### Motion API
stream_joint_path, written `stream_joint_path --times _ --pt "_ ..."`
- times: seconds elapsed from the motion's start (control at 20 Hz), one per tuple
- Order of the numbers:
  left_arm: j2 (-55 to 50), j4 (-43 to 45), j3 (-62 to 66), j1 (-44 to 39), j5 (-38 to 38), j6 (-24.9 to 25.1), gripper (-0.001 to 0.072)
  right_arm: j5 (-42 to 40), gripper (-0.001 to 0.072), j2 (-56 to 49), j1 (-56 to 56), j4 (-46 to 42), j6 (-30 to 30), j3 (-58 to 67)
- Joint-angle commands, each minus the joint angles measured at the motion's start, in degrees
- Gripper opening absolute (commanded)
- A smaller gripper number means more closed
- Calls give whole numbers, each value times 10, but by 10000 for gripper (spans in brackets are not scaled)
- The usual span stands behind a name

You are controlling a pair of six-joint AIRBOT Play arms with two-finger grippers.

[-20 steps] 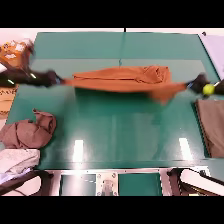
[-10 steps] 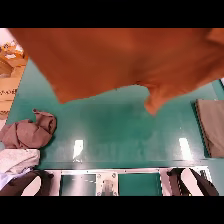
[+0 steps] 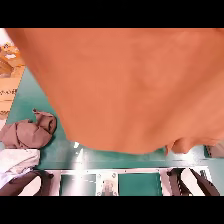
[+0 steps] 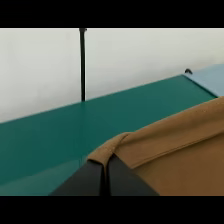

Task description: Fold the shirts.

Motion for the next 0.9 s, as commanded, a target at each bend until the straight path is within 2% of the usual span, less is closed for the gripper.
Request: stream_joint_path --times 0.0,0.15,0.4,0.6,0.65,0.7,0.75,0.8,0.85 --pt "-90 1 -47 0 10 2 28 -25 24 -55 66 -2 -39 -106" --pt "-211 -19 -49 -14 18 34 29 -103 24 -140 128 -2 -70 -180" --pt "-394 -18 -49 -58 91 48 29 -215 24 -336 201 -1 -89 -185" --pt "-480 -18 -49 -77 128 47 30 -227 25 -469 215 -1 -89 -163" --pt "-495 -18 -49 -83 130 46 55 -227 48 -490 214 -1 -89 -159" --pt "-506 -18 -49 -85 129 44 402 -226 227 -503 210 -1 -89 -156" --pt "-510 -16 -49 -85 123 31 632 -223 419 -506 201 -2 -89 -156" --pt "-508 -1 -47 -78 106 18 642 -207 450 -501 186 -1 -89 -155" --pt "-506 14 -42 -67 74 14 642 -174 441 -492 163 -1 -87 -154"
